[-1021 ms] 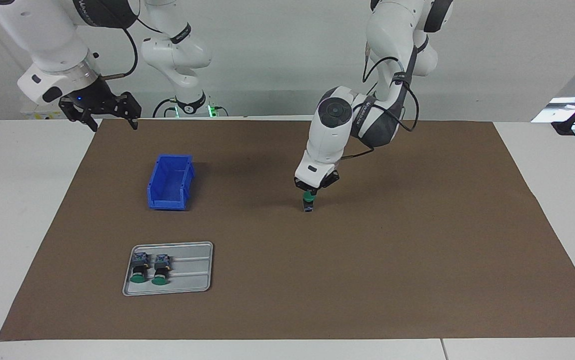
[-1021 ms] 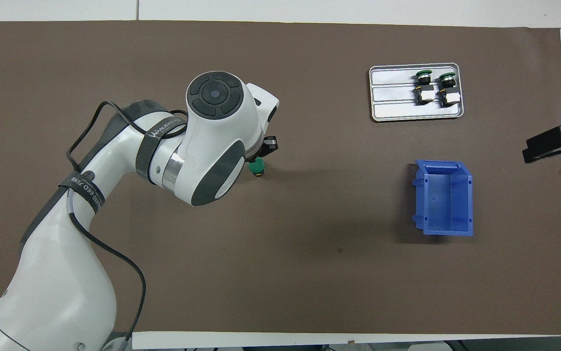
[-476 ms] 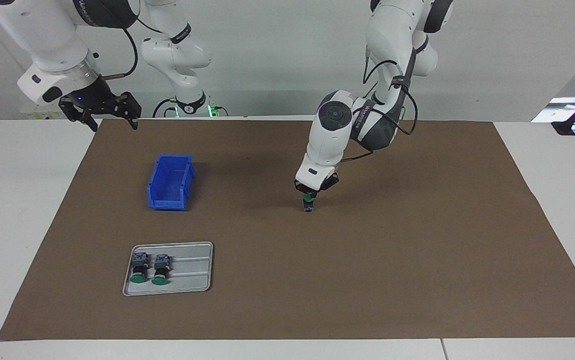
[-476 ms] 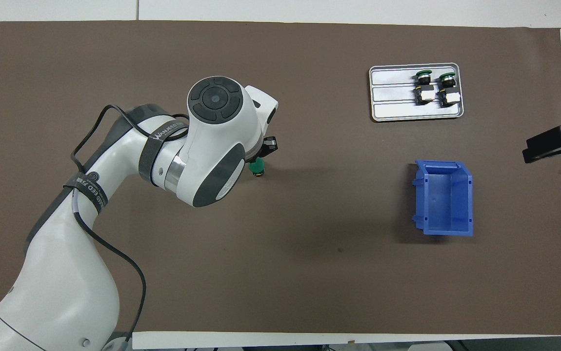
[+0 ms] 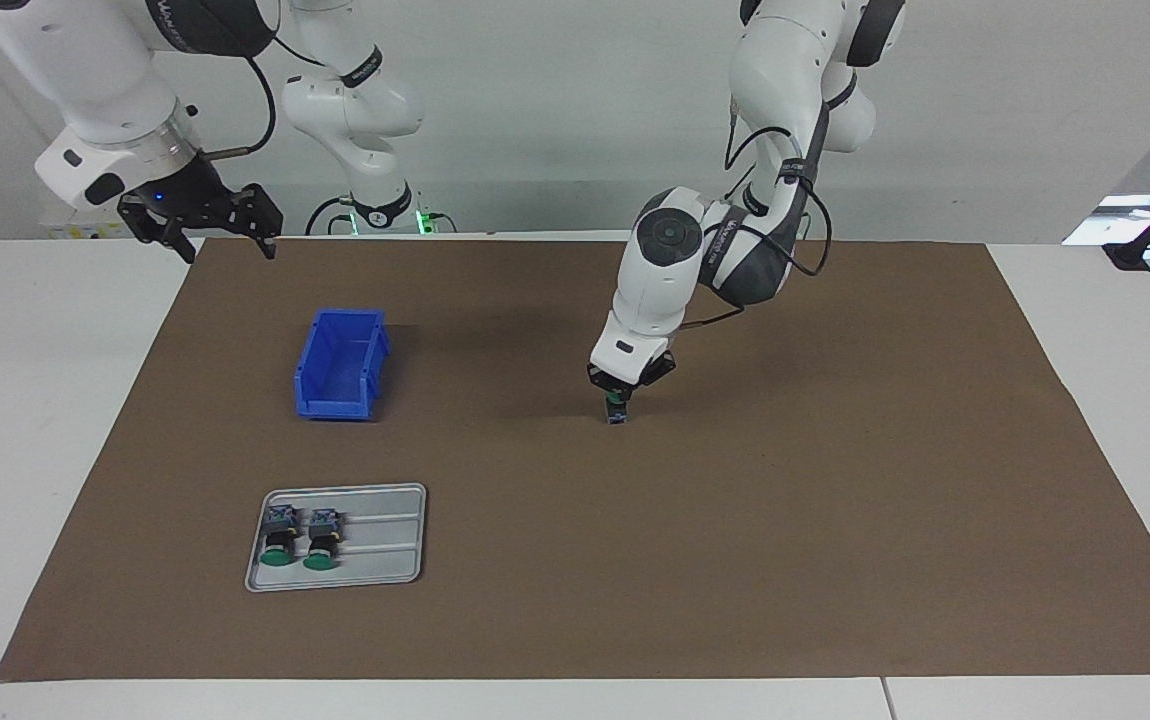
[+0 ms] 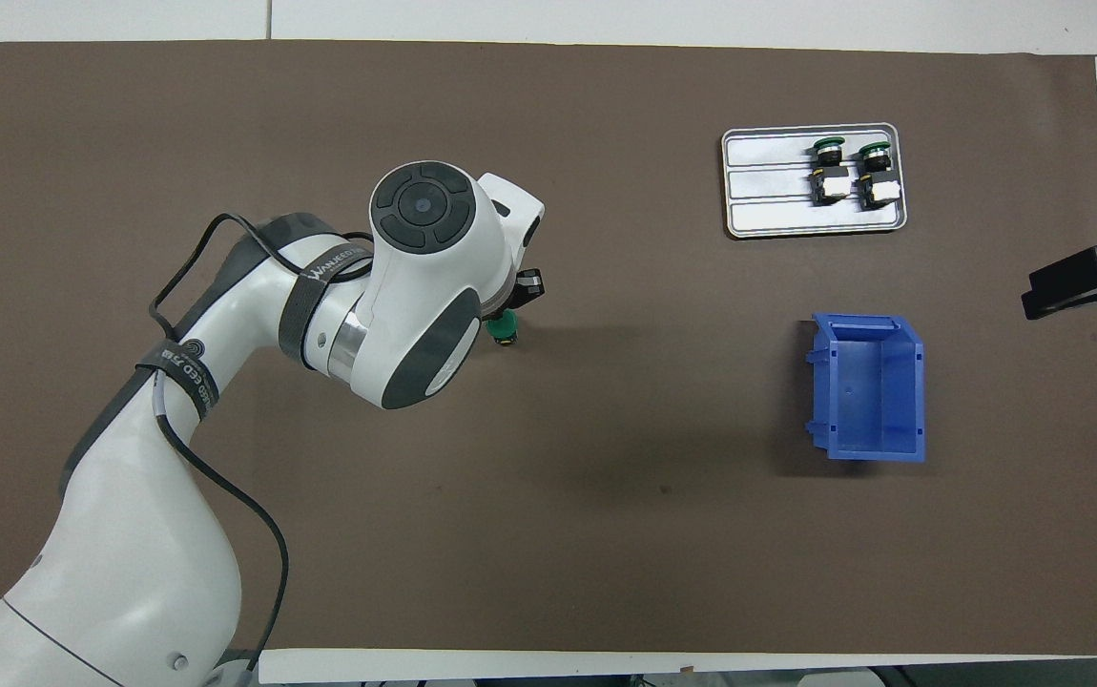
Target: Place and press button with both arms
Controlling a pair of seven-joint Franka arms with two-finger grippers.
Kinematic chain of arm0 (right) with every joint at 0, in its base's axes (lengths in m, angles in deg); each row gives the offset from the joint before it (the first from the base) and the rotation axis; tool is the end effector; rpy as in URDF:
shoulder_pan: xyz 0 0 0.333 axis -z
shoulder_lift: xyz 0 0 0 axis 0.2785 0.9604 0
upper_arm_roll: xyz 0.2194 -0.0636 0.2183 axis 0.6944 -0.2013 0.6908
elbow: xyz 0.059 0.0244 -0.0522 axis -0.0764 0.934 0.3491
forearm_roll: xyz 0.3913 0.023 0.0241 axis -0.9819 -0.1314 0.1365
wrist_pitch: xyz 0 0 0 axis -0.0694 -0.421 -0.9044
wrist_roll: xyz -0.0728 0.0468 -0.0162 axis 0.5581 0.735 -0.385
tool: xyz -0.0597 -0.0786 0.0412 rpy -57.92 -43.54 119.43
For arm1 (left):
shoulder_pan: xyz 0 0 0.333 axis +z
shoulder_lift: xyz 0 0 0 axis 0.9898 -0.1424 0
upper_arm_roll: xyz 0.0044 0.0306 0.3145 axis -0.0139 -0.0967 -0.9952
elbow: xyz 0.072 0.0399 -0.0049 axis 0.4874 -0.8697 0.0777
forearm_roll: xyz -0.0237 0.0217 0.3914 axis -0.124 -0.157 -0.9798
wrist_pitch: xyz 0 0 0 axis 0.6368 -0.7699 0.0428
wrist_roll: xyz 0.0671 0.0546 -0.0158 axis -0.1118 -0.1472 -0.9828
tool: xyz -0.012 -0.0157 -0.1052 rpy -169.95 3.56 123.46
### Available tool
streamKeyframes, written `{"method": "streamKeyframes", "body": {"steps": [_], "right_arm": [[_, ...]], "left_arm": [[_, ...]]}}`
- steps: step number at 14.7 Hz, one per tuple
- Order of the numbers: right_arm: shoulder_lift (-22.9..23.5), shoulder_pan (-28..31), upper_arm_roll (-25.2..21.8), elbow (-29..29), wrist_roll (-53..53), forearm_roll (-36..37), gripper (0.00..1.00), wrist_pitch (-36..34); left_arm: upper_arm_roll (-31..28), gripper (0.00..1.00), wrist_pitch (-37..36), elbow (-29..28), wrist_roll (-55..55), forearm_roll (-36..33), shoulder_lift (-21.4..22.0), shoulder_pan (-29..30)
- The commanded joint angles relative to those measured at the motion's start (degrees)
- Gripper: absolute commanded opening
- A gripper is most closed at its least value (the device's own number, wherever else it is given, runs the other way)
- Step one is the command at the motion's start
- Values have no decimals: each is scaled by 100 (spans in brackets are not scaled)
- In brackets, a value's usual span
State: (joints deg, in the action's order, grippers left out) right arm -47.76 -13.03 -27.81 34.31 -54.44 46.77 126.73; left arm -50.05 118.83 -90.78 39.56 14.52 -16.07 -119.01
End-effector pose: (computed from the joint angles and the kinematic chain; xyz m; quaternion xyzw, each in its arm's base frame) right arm 0.5287 -0.0221 0.6242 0.9972 0.0272 -0.0686 0.0088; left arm 0.5033 -0.4206 0.3710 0.9976 0.0572 -0.0258 0.0292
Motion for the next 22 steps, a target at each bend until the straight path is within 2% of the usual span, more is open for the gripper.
{"method": "streamKeyframes", "body": {"steps": [1, 9, 12, 15, 17, 20, 22], "right_arm": [[-126, 20, 17, 150, -76, -61, 99, 2], [-126, 20, 17, 150, -76, -61, 99, 2], [-127, 20, 17, 150, -76, -61, 99, 2], [-126, 20, 17, 150, -76, -61, 99, 2], [-135, 20, 17, 150, -76, -61, 99, 2], [-126, 20, 17, 150, -76, -61, 99, 2], [-135, 20, 17, 150, -76, -61, 99, 2]], "left_arm": [[-52, 1, 224, -190, -105, -78, 41, -77], [-43, 1, 419, -471, -114, -42, 49, -200], [-43, 3, 331, -288, -96, -33, 84, -131], [-95, 9, -46, -33, -52, -33, 295, -16], [-113, 20, -223, 152, -17, -42, 339, 132], [-122, 69, -451, 179, 88, -69, 567, 379], [-122, 83, -731, 188, 386, -95, 708, 590]]}}
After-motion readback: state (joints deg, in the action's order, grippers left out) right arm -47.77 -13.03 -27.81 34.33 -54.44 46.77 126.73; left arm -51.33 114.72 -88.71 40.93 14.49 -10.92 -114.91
